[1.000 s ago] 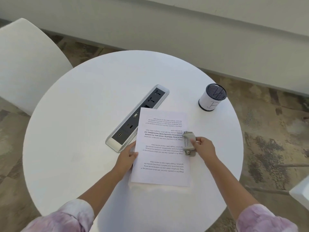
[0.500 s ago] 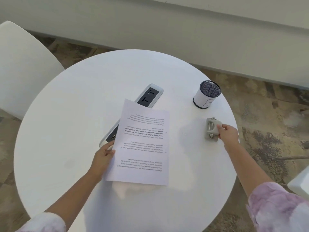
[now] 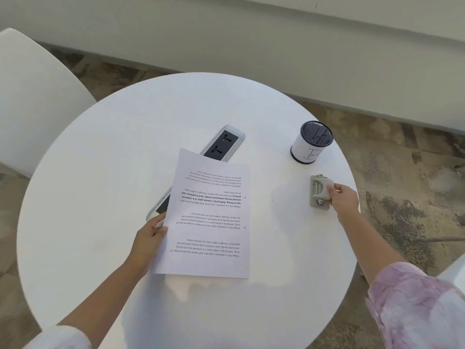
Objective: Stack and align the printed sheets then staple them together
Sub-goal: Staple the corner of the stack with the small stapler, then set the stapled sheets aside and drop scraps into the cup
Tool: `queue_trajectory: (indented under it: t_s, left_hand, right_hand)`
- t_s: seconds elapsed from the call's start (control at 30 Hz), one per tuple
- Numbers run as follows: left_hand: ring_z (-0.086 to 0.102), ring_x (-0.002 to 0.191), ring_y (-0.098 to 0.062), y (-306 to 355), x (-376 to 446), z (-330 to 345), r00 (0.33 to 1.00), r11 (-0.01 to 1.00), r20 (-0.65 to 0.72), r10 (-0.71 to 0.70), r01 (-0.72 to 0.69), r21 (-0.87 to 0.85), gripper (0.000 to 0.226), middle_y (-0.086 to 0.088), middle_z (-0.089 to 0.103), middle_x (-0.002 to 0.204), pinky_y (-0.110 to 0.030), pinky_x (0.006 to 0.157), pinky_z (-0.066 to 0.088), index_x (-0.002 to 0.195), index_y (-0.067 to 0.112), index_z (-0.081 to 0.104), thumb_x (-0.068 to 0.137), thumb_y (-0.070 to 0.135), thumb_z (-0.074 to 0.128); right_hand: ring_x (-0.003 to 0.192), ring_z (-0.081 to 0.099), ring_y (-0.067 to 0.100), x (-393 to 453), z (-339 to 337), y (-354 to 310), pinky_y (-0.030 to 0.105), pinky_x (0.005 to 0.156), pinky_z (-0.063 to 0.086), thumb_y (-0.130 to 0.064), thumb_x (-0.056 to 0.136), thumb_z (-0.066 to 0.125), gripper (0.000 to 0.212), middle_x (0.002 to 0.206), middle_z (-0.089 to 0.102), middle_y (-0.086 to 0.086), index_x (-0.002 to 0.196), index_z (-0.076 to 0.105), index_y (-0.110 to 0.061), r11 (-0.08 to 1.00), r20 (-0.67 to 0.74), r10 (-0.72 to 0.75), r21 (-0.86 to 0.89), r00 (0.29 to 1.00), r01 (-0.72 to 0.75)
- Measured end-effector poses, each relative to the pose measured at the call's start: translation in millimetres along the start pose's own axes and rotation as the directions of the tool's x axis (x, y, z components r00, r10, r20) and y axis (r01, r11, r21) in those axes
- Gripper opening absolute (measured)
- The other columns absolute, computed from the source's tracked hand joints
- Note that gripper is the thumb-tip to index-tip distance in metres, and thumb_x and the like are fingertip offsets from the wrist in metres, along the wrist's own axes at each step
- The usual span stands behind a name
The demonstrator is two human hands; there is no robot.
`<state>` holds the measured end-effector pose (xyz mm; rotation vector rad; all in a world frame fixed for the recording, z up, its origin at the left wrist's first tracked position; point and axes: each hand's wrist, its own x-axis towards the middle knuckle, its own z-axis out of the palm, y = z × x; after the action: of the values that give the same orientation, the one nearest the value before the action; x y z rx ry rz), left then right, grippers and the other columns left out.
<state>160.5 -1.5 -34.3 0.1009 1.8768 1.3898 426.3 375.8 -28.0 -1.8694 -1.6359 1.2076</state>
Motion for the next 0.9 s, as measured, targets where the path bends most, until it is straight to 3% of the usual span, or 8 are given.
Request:
queue_trajectory:
  t_s: [0.17, 0.23, 0.3, 0.37, 0.47, 0.63, 0.77, 0.9]
  left_hand:
    - [0.063, 0.087, -0.028, -0.1, -1.5, 1.2, 1.0, 1.0, 0.022, 0.006, -0.006, 0.001, 0.039, -0.013, 0.067, 0.102, -0.041, 0.085, 0.049, 0.128, 0.025, 0.053, 0.095, 0.005, 0.046]
    - [0.063, 0.088, -0.029, 1.3, -3.4, 2.0, 1.0, 1.0, 0.027, 0.009, -0.009, -0.018, 0.039, -0.013, 0.068, 0.102, -0.041, 0.085, 0.049, 0.127, 0.025, 0.054, 0.094, 0.005, 0.046]
    - [0.064, 0.086, -0.028, 3.9, -4.6, 2.3, 1.0, 0.999, 0.027, 0.007, -0.006, -0.041, 0.038, -0.01, 0.069, 0.099, -0.039, 0.082, 0.051, 0.125, 0.025, 0.055, 0.094, 0.005, 0.046]
    - [0.067, 0.08, -0.02, 7.1, -5.3, 2.1, 0.999, 0.998, 0.033, 0.0, 0.002, -0.066, 0.035, -0.002, 0.073, 0.091, -0.033, 0.073, 0.053, 0.119, 0.027, 0.057, 0.094, 0.005, 0.046]
    - [0.069, 0.072, -0.009, 12.7, -5.6, 0.3, 0.998, 0.994, 0.055, 0.011, -0.005, -0.111, 0.033, 0.009, 0.074, 0.082, -0.022, 0.06, 0.054, 0.114, 0.028, 0.058, 0.095, 0.005, 0.045]
    - [0.062, 0.092, -0.026, 20.4, -4.0, -11.3, 0.995, 0.981, 0.092, 0.043, -0.025, -0.19, 0.035, -0.011, 0.065, 0.107, -0.03, 0.074, 0.052, 0.127, 0.014, 0.053, 0.095, 0.003, 0.043]
    - [0.062, 0.088, -0.019, 33.3, -3.4, -24.0, 0.993, 0.972, 0.061, 0.097, -0.081, -0.222, 0.031, -0.006, 0.066, 0.105, -0.018, 0.064, 0.052, 0.122, 0.011, 0.055, 0.095, 0.003, 0.044]
    - [0.059, 0.102, -0.026, 50.1, -1.7, -37.4, 0.98, 0.964, 0.018, 0.196, -0.19, -0.186, 0.027, -0.012, 0.063, 0.116, -0.037, 0.09, 0.049, 0.114, 0.007, 0.059, 0.093, -0.001, 0.045]
  right_hand:
    - [0.111, 0.055, 0.033, -18.5, -3.0, -5.3, 0.035, 0.088, 0.043, -0.031, 0.092, 0.052, 0.039, 0.121, 0.057, 0.02, 0.122, 0.054, -0.006, 0.991, -0.114, -0.094, -0.101, 0.989, 0.082]
    - [0.11, 0.053, 0.034, -36.2, -1.2, -11.1, 0.039, 0.09, 0.045, -0.029, 0.091, 0.051, 0.037, 0.118, 0.056, 0.021, 0.118, 0.056, -0.005, 0.966, -0.157, -0.233, -0.148, 0.96, 0.211]
    - [0.101, 0.058, 0.036, -56.9, 7.6, -16.5, 0.046, 0.087, 0.05, -0.023, 0.086, 0.051, 0.033, 0.108, 0.062, 0.022, 0.107, 0.063, -0.001, 0.904, -0.104, -0.399, -0.21, 0.911, 0.373]
    - [0.093, 0.06, 0.033, -83.4, 25.9, -17.7, 0.037, 0.084, 0.051, -0.014, 0.087, 0.053, 0.024, 0.108, 0.061, 0.023, 0.102, 0.064, 0.001, 0.872, 0.012, -0.456, -0.193, 0.89, 0.449]
    - [0.085, 0.057, 0.023, -125.9, 60.3, -17.8, 0.012, 0.071, 0.044, -0.017, 0.092, 0.054, 0.025, 0.115, 0.058, 0.021, 0.111, 0.06, -0.001, 0.939, 0.204, -0.31, -0.088, 0.929, 0.333]
    - [0.108, 0.059, 0.028, -168.6, 96.9, -30.9, 0.041, 0.098, 0.047, -0.016, 0.091, 0.058, 0.046, 0.122, 0.058, 0.016, 0.132, 0.041, -0.008, 0.996, 0.587, 0.048, 0.034, 0.808, -0.084]
    - [0.089, 0.063, 0.021, -185.4, 109.7, -49.3, 0.036, 0.088, 0.051, -0.001, 0.089, 0.052, 0.025, 0.103, 0.066, 0.009, 0.113, 0.056, -0.009, 0.995, 0.488, -0.089, 0.084, 0.868, 0.055]
    - [0.09, 0.064, 0.019, -199.7, 116.3, -74.4, 0.031, 0.087, 0.049, -0.001, 0.087, 0.051, 0.021, 0.092, 0.068, 0.0, 0.097, 0.06, -0.018, 0.968, 0.397, -0.251, 0.121, 0.883, 0.22]
